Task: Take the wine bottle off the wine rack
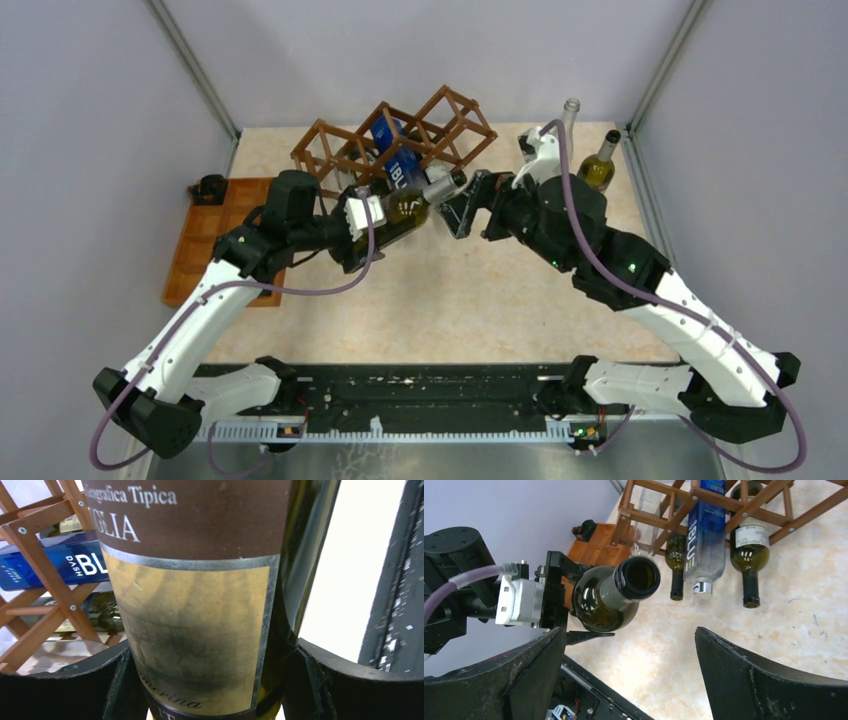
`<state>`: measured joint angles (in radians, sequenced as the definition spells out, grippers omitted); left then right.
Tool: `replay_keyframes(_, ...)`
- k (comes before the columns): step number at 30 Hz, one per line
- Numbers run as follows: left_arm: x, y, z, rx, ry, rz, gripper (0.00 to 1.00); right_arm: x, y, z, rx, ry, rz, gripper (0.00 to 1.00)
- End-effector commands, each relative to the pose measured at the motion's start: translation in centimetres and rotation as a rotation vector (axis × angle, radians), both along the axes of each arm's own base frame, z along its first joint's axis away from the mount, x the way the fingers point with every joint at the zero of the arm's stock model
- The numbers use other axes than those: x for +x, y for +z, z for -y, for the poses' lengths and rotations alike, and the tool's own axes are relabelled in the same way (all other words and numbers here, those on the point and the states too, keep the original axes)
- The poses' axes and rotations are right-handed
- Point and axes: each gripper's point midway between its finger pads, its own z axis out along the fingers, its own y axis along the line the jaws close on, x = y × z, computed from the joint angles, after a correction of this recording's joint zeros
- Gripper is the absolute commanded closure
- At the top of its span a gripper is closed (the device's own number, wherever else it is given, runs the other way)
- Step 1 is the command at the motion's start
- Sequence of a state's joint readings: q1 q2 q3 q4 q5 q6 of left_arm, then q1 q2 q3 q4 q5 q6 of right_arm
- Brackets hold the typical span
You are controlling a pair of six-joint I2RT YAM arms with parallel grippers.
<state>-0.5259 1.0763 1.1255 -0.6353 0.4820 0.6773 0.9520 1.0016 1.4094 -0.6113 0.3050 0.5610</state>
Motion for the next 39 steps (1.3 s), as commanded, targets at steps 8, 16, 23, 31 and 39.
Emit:
replay_keyframes(8,-1.7,6.2,3.2,-0.259,-0.034,-0.126,1.0,3.1,4.0,-5.8,0.128,0.061,0.08,0.05)
replay_keyframes(16,-2.5,6.2,3.3,-0.281,-0.041,-0.173,1.0,4.7,4.6,-9.0,0.146,0.102,0.078,0.26)
replay_keyframes(23,-2.6,6.4,3.4,-0.294,-0.036,-0.189,0.98,5.3,4.1,-9.0,0.129,0.103,0.06,0.77)
replay_keyframes(31,-2.1,5.7,3.0,-0.251,0.017,-0.233,0.01,8.2,3.9,-2.6,0.023,-0.035,0.07,1.0)
replay_keyframes(39,-1.8,5.5,2.3,-0.193,0.062,-0.272,0.01,10.9,4.0,6.4,-0.272,-0.371,0.189,1.0)
